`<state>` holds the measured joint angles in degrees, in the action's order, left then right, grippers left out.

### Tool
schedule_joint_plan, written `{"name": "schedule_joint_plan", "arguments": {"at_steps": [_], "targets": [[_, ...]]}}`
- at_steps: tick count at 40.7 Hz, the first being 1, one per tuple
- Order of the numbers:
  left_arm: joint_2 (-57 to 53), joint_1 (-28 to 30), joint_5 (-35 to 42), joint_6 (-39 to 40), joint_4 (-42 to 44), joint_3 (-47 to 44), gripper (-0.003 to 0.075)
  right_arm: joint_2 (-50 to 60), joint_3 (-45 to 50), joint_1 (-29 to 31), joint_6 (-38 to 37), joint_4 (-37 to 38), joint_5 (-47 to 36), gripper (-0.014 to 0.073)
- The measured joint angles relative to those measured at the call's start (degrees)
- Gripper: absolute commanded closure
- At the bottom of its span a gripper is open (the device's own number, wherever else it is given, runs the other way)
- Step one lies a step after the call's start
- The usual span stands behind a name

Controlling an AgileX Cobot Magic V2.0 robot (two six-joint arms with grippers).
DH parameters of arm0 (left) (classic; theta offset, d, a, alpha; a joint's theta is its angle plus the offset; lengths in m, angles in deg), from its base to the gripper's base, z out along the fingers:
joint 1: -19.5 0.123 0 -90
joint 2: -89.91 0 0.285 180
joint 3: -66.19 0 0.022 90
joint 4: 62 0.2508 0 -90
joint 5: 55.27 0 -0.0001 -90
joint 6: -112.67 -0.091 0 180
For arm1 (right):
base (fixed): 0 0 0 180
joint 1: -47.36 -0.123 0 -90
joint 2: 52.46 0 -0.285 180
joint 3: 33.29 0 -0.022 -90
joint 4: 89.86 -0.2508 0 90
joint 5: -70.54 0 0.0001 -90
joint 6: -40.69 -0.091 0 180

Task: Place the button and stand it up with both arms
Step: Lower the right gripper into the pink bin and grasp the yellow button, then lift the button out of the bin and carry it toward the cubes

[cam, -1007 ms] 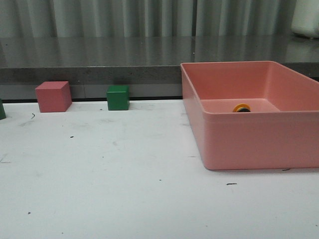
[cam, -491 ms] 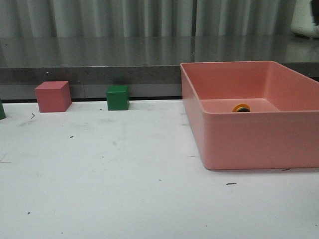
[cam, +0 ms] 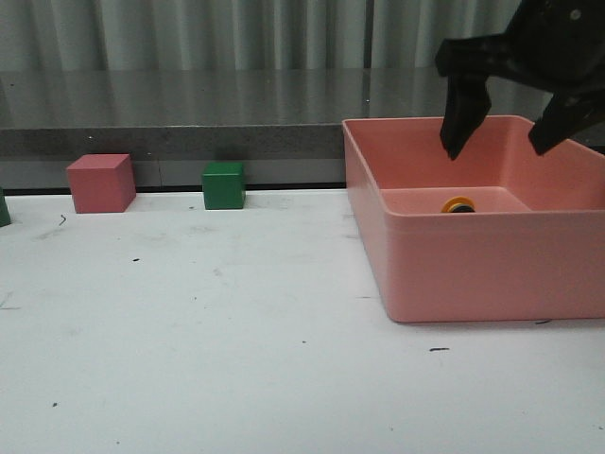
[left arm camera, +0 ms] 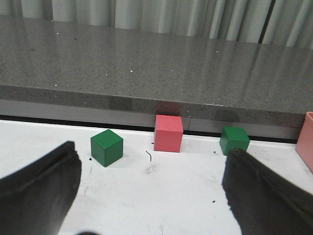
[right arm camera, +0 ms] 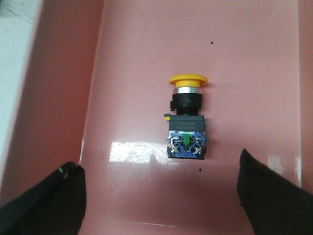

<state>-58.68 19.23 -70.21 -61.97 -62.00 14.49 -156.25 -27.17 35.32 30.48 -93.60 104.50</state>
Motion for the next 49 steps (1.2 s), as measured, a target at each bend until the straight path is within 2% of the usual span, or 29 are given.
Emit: {"name": "schedule_joint_plan", "arguments": {"at_steps": [7, 22, 26, 30, 34, 49], "targets": [[0.0, 0.0, 0.0, 0.0, 0.0, 0.0, 0.0157, -9.9, -7.6, 1.5, -1.1, 0.0, 3.7, -0.005], [0.0, 0.0, 0.0, 0.0, 0.0, 0.0, 0.0157, -23.6, -20.0, 2.5, -1.1, 0.0, 9.9, -0.0044], [0.0, 0.0, 0.0, 0.0, 0.0, 0.0, 0.0157, -25.3, -21.4, 2.5, -1.1, 0.0, 11.4, 0.0037], [0.0, 0.0, 0.0, 0.0, 0.0, 0.0, 0.0157, -26.1, -22.0, 2.5, -1.1, 0.0, 12.3, 0.0189], [0.0, 0.0, 0.0, 0.0, 0.0, 0.0, 0.0157, -26.2, -22.1, 2.5, -1.1, 0.0, 12.8, 0.0288], [0.0, 0.0, -0.1, 0.0, 0.0, 0.0, 0.0157, -23.0, -22.2, 2.5, -1.2, 0.0, 14.4, 0.0298]]}}
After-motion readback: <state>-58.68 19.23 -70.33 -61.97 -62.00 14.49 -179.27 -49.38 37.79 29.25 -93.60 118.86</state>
